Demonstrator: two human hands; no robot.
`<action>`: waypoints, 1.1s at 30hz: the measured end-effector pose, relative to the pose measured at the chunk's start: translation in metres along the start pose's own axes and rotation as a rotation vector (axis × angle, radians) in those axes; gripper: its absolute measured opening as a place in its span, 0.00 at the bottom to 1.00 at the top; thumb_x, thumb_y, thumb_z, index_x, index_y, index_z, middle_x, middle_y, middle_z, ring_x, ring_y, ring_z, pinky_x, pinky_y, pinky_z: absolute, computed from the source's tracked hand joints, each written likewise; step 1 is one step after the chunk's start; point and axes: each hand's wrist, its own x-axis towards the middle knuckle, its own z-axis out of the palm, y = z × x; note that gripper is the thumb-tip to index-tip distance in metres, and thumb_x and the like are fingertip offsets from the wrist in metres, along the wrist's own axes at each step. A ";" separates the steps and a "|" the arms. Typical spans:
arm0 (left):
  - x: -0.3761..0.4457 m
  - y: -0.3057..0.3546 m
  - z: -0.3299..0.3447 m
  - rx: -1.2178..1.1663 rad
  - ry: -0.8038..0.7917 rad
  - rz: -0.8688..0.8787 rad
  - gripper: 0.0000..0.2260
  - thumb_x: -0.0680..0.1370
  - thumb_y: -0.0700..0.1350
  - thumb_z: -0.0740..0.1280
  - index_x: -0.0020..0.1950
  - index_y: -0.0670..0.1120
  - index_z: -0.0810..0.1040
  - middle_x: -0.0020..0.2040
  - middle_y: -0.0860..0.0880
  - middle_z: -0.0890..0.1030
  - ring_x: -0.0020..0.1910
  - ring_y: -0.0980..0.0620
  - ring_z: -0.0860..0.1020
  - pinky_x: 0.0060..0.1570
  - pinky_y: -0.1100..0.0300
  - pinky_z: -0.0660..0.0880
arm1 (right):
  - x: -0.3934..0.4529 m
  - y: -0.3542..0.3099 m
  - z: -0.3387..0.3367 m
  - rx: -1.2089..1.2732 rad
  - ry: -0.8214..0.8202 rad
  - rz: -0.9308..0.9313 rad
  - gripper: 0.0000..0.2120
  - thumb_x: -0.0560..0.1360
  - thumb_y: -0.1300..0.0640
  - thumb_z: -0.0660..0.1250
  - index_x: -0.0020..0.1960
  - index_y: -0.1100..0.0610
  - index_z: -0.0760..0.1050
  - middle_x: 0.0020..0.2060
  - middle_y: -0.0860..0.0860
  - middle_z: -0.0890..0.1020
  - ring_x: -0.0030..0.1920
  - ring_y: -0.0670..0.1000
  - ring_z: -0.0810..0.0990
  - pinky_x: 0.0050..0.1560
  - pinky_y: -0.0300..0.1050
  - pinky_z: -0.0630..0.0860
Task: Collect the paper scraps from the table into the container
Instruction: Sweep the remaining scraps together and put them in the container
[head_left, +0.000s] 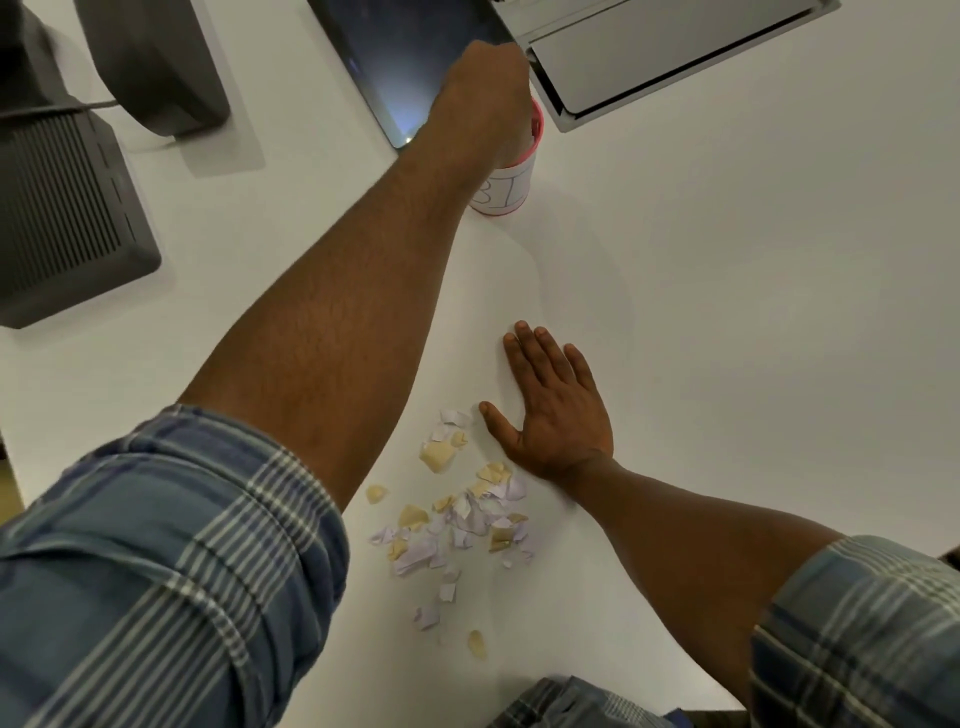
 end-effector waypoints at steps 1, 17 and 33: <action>-0.002 -0.002 -0.001 -0.007 0.012 0.007 0.17 0.75 0.44 0.68 0.62 0.43 0.75 0.59 0.42 0.78 0.57 0.42 0.77 0.54 0.54 0.74 | 0.000 0.000 0.000 0.001 0.000 -0.002 0.37 0.77 0.32 0.43 0.78 0.51 0.42 0.78 0.47 0.45 0.77 0.46 0.41 0.77 0.50 0.43; -0.275 -0.077 0.058 -0.568 0.289 -0.343 0.13 0.75 0.41 0.64 0.57 0.42 0.81 0.55 0.44 0.83 0.54 0.48 0.81 0.58 0.53 0.77 | 0.000 0.005 -0.008 0.151 -0.052 -0.052 0.32 0.78 0.38 0.44 0.78 0.50 0.47 0.78 0.46 0.46 0.77 0.46 0.43 0.76 0.45 0.41; -0.463 -0.060 0.132 -0.505 -0.092 -0.430 0.34 0.71 0.54 0.71 0.73 0.47 0.62 0.69 0.47 0.66 0.66 0.49 0.68 0.61 0.59 0.70 | -0.136 -0.020 -0.015 0.349 -0.152 0.021 0.54 0.64 0.38 0.76 0.78 0.55 0.49 0.76 0.51 0.55 0.74 0.52 0.54 0.71 0.46 0.60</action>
